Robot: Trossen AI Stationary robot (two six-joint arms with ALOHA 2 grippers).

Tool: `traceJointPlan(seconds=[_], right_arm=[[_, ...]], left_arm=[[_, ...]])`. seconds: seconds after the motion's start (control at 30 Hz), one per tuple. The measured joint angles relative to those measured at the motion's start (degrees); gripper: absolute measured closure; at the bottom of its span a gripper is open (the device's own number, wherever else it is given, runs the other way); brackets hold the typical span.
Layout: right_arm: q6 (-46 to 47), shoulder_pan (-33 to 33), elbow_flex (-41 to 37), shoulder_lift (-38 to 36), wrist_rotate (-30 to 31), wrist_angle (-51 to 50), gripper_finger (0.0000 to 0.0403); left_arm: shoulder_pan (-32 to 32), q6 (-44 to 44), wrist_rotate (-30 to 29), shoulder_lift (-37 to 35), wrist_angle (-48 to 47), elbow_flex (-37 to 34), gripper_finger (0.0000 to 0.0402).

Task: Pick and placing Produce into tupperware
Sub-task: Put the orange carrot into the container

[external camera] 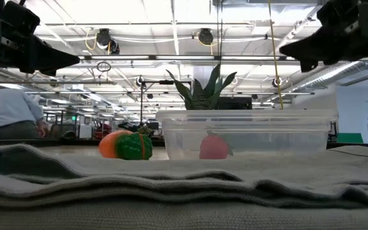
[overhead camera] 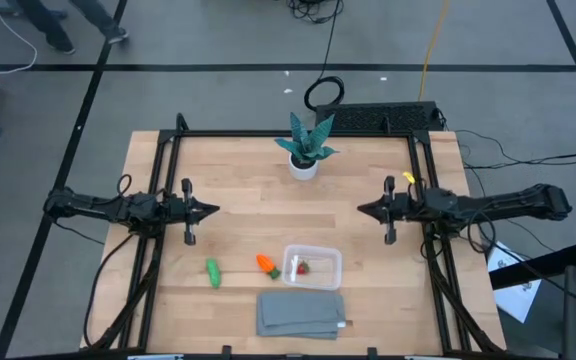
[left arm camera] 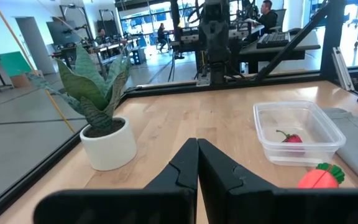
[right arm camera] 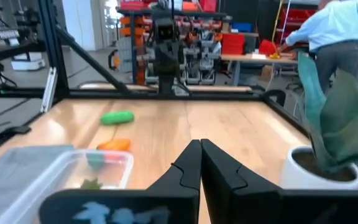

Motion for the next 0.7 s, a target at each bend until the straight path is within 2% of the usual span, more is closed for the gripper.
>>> traceJointPlan(seconds=[0.17, 0.7], right_arm=[[0.43, -0.09, -1.67, -0.03, 0.0, 3.51, 0.0403], [0.89, -0.09, -1.73, -0.02, -0.13, 3.18, 0.0403]], left_arm=[[0.0, 0.0, 0.0, -0.01, 0.0, 0.0, 0.0392], [0.0, 0.28, 0.12, -0.01, -0.2, 0.0, 0.0392]])
